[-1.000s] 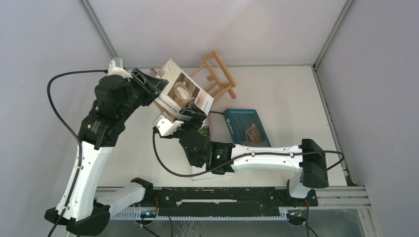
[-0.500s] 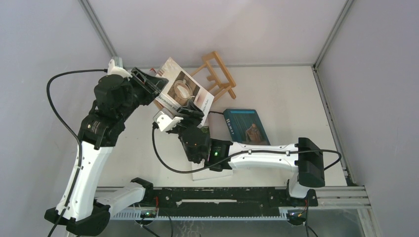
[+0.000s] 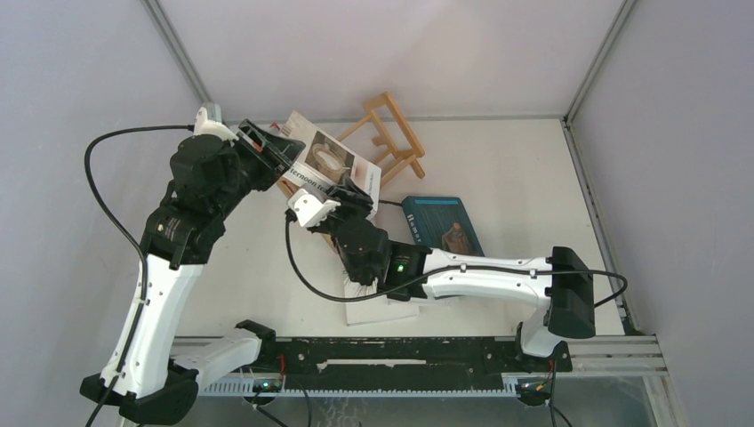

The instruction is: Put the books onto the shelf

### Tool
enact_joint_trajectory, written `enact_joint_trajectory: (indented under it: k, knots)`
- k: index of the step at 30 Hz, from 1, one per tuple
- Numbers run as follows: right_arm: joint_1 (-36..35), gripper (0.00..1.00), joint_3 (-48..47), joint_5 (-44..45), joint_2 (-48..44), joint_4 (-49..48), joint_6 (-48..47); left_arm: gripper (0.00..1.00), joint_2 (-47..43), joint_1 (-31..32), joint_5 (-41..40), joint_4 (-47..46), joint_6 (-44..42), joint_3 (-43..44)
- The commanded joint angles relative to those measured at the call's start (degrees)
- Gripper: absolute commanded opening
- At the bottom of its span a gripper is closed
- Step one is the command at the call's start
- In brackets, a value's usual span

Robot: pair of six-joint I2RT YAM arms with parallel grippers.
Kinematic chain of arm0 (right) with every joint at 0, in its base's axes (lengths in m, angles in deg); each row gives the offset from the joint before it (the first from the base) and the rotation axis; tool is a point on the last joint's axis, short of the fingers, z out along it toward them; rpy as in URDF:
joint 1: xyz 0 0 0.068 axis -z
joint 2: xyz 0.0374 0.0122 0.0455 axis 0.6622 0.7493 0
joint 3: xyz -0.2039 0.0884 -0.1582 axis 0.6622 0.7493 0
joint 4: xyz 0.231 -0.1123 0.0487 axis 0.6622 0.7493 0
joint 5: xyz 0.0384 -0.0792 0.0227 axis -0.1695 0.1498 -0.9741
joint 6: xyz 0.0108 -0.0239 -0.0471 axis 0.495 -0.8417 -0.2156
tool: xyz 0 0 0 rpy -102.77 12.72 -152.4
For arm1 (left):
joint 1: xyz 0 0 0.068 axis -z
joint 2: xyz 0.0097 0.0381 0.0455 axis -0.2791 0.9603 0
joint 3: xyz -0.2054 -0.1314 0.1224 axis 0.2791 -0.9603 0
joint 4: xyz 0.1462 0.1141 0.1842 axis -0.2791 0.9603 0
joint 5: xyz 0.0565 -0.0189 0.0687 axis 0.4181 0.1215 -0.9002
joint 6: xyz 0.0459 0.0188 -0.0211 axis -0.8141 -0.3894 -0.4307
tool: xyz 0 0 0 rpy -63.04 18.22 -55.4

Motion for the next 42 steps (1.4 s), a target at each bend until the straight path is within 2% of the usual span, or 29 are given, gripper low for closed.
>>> enact_joint_trajectory:
  k: [1,17,24,28,33,42]
  knots:
    - [1.77,0.55,0.1,0.25,-4.98,-1.08,4.53,0.64,-0.8,0.04,0.36,-0.4,-2.2,3.52]
    - [3.2,0.5,3.83,-5.55,-9.13,2.2,9.02,0.69,-0.2,-1.11,-1.55,-1.36,-1.71,4.86]
    - [5.18,0.45,3.94,-8.43,-10.03,5.22,12.11,0.7,-0.79,-1.52,-5.78,-2.12,-0.75,5.33]
    - [6.41,0.45,4.4,-10.1,-10.62,5.85,13.95,0.75,-1.27,-1.63,-9.22,-2.7,-0.31,5.67]
    - [8.88,0.44,4.43,-13.3,-10.84,7.15,16.87,0.76,-1.48,-1.69,-11.84,-3.77,0.05,5.63]
    - [14.09,0.44,3.72,-20.93,-8.48,7.61,22.63,0.76,-5.69,-1.72,-16.29,-6.9,0.92,-0.89]
